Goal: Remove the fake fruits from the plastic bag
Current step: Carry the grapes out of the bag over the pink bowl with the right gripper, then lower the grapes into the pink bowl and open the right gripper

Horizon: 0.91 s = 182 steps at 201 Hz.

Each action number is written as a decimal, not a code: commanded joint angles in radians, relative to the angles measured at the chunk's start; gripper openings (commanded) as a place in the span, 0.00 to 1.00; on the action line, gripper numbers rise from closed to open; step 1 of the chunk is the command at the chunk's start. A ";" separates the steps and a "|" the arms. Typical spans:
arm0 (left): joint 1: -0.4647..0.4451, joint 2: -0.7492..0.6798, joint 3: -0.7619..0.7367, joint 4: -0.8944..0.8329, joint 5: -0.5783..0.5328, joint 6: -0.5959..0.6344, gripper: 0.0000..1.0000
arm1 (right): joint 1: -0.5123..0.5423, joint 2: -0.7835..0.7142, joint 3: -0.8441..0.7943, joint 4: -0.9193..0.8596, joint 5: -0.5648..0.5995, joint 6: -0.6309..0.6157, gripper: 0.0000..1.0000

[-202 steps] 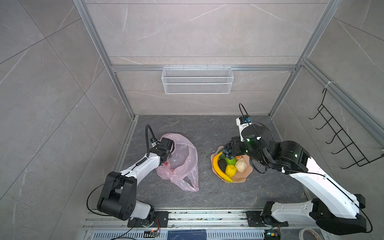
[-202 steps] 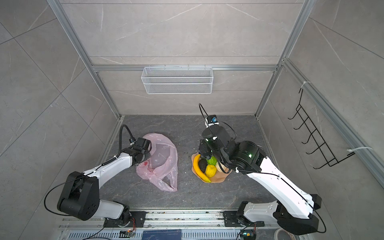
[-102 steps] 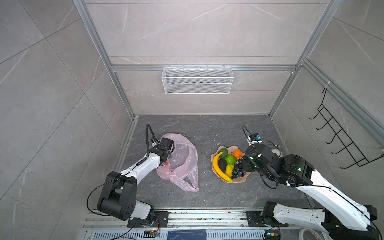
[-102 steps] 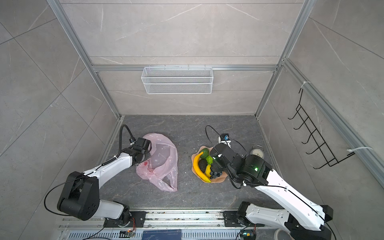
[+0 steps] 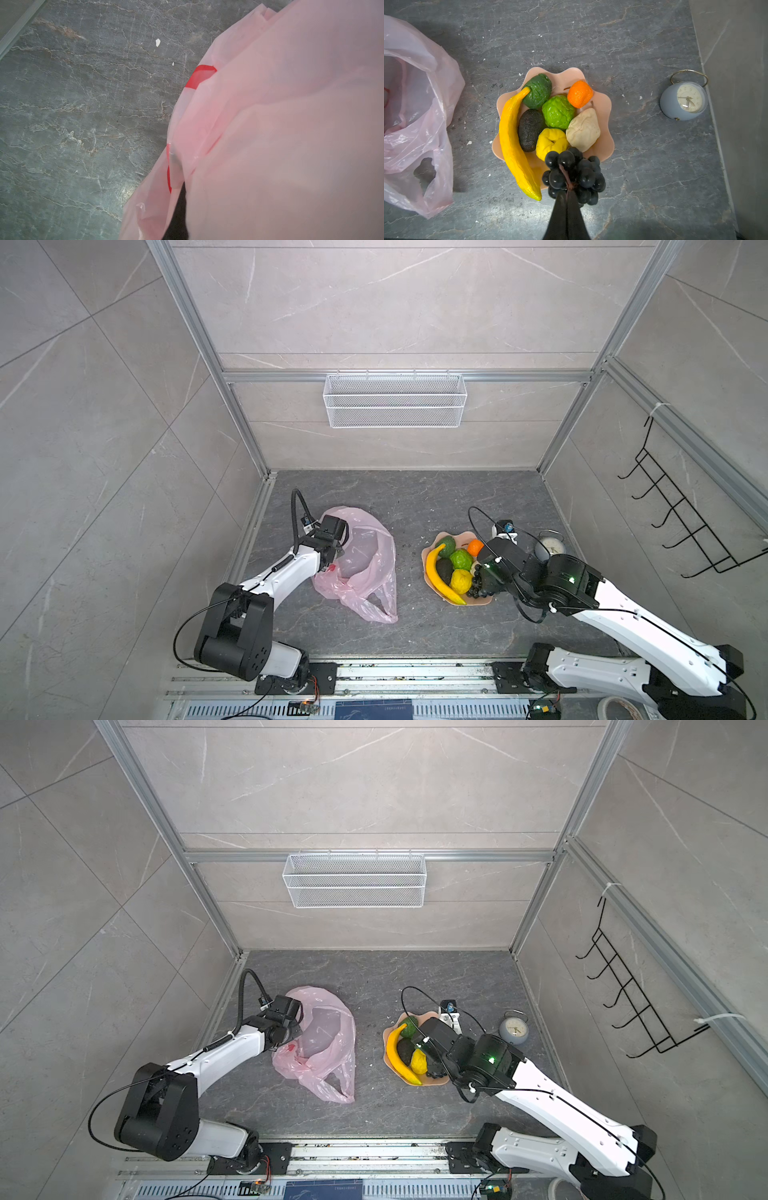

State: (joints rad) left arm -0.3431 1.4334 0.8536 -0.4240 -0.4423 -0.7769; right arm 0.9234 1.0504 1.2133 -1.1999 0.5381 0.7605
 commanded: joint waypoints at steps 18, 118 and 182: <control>0.002 -0.010 -0.004 -0.009 -0.013 0.022 0.00 | -0.042 0.049 -0.023 0.040 0.035 -0.024 0.00; 0.002 -0.038 -0.032 -0.004 -0.021 0.024 0.00 | -0.140 0.241 0.039 0.204 -0.070 -0.155 0.00; 0.002 -0.044 -0.036 -0.004 -0.022 0.030 0.00 | -0.181 0.358 0.033 0.316 -0.162 -0.205 0.00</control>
State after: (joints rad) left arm -0.3431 1.4220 0.8242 -0.4232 -0.4427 -0.7723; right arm 0.7536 1.3808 1.2270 -0.9489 0.4210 0.5922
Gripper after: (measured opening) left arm 0.056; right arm 0.043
